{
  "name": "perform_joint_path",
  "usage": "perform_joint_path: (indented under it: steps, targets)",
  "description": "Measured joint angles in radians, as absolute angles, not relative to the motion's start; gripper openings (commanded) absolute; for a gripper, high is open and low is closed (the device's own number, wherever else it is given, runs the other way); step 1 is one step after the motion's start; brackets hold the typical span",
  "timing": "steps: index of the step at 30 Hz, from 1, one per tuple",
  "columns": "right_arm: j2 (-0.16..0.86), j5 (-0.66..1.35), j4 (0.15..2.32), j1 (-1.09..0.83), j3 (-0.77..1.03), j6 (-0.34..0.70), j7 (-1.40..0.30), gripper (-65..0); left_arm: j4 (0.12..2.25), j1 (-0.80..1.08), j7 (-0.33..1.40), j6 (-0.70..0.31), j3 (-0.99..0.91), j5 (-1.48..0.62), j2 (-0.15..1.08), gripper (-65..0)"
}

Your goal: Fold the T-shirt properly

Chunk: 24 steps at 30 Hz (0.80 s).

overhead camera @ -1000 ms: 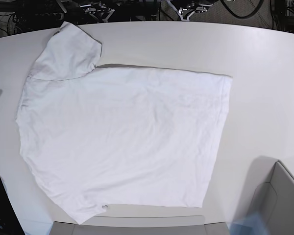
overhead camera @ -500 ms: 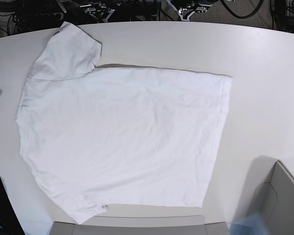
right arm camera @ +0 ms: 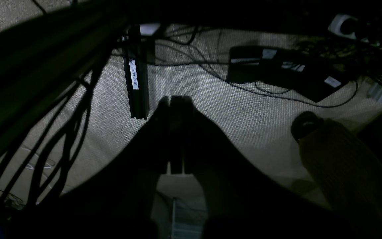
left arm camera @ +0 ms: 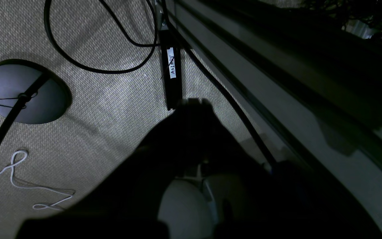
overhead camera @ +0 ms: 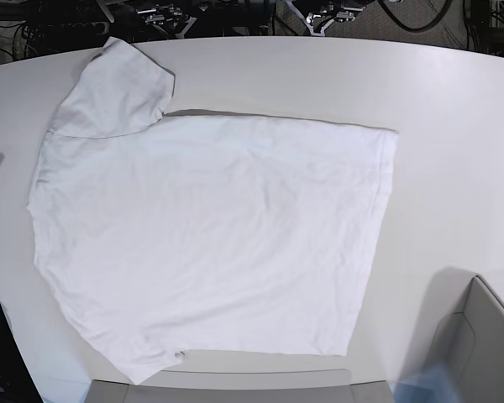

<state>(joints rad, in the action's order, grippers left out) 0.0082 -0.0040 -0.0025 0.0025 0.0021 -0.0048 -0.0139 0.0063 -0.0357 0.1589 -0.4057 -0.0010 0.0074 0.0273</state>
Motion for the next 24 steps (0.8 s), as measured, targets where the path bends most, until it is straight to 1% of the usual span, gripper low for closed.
perform_joint_path:
  steps: [10,18,24]
  targets:
    - [0.008,-0.005,-0.002,-0.017,-0.006,-0.005,-0.012,-65.0,0.006,-0.033,0.159,-0.421,0.001,0.007,0.039,-65.0]
    - [0.041,-0.008,-0.002,-0.023,-0.021,-0.009,-0.007,-65.0,0.007,-0.03,0.156,-0.424,0.001,0.007,0.039,-65.0]
    - [0.025,-0.007,-0.002,-0.031,-0.016,-0.002,-0.011,-65.0,0.007,-0.03,0.156,-0.428,0.001,0.007,0.054,-65.0]
